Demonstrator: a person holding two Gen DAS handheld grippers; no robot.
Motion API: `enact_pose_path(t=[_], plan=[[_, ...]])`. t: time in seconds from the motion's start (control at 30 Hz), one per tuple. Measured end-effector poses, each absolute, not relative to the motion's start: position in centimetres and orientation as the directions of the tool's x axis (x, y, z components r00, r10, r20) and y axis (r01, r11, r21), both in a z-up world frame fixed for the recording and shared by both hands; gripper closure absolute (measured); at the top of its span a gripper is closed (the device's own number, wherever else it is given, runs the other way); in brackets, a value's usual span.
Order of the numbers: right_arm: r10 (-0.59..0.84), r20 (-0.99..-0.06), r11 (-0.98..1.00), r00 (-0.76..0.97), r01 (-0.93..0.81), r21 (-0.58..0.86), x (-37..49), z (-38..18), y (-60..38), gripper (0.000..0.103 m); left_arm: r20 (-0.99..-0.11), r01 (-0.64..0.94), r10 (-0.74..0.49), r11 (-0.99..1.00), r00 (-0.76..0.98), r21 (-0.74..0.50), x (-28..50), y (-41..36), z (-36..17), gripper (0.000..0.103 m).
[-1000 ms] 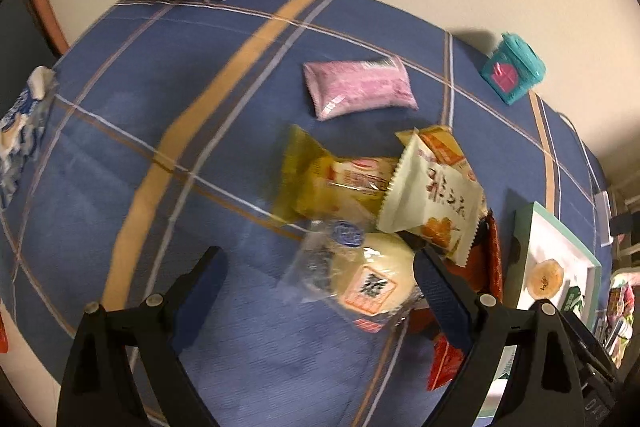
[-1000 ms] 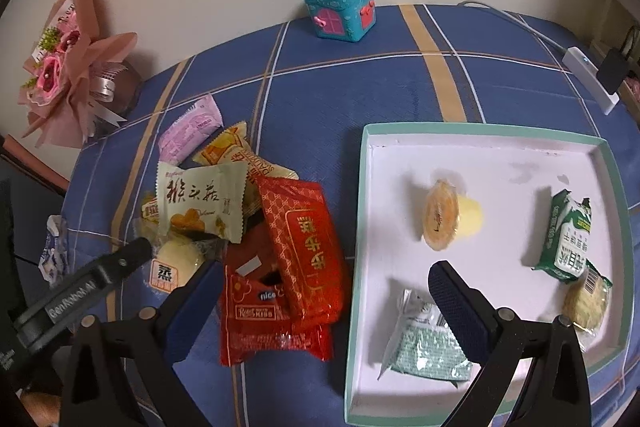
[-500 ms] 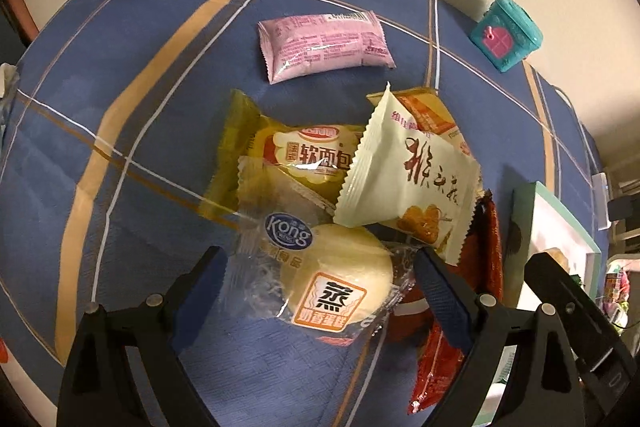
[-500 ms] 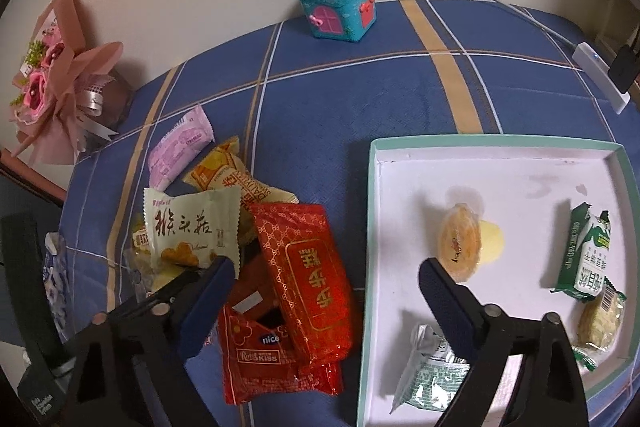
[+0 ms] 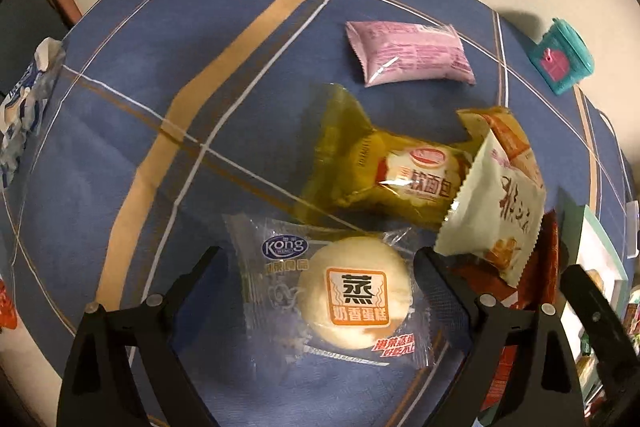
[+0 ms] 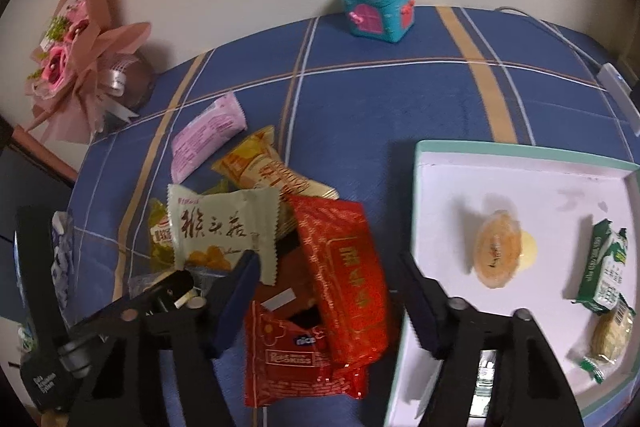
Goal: Organize snacks
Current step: 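Grasp the clear Kong bun pack with the left tool while the right grasps the long red strip snack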
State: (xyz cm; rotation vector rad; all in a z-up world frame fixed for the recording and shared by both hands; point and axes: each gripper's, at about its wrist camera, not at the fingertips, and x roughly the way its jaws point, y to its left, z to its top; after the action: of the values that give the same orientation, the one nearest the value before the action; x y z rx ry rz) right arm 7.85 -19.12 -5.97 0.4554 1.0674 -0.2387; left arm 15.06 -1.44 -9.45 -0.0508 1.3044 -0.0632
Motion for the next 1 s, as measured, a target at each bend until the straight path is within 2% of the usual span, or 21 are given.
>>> enact_pose_path(t=[0.33,0.47,0.53,0.6,0.83,1.0], plan=[[0.004,-0.918,0.899,0.396,0.401,0.177,8.2,-8.2,-18.5,0.062,-0.974,0.045,-0.106,0.994,0.202,-0.099,14.5,-2.0,-11.2,0.009],[-0.014,-0.923,0.9,0.384,0.408,0.156,8.2,-8.5,-18.6,0.069,-0.975,0.049,-0.134,0.991,0.18,-0.128,14.2,-2.3,-11.8,0.023],[-0.02,-0.92,0.901,0.391,0.405,0.153,8.1,-8.3,-18.8,0.075,-0.974,0.053,-0.134,0.991,0.183,-0.126,14.1,-2.4,-11.8,0.025],[-0.034,-0.917,0.903,0.398,0.406,0.143,8.0,-7.9,-18.9,0.078,-0.973,0.054,-0.139,0.99,0.186,-0.131,14.3,-2.5,-11.8,0.03],[-0.08,-0.924,0.903,0.374,0.42,0.092,7.9,-7.9,-19.3,0.085,-0.971,0.047,-0.149,0.989,0.185,-0.142,14.3,-2.4,-11.6,0.031],[-0.084,-0.929,0.9,0.36,0.427,0.084,7.9,-8.6,-19.5,0.086,-0.972,0.049,-0.146,0.989,0.186,-0.139,14.4,-2.4,-11.5,0.031]])
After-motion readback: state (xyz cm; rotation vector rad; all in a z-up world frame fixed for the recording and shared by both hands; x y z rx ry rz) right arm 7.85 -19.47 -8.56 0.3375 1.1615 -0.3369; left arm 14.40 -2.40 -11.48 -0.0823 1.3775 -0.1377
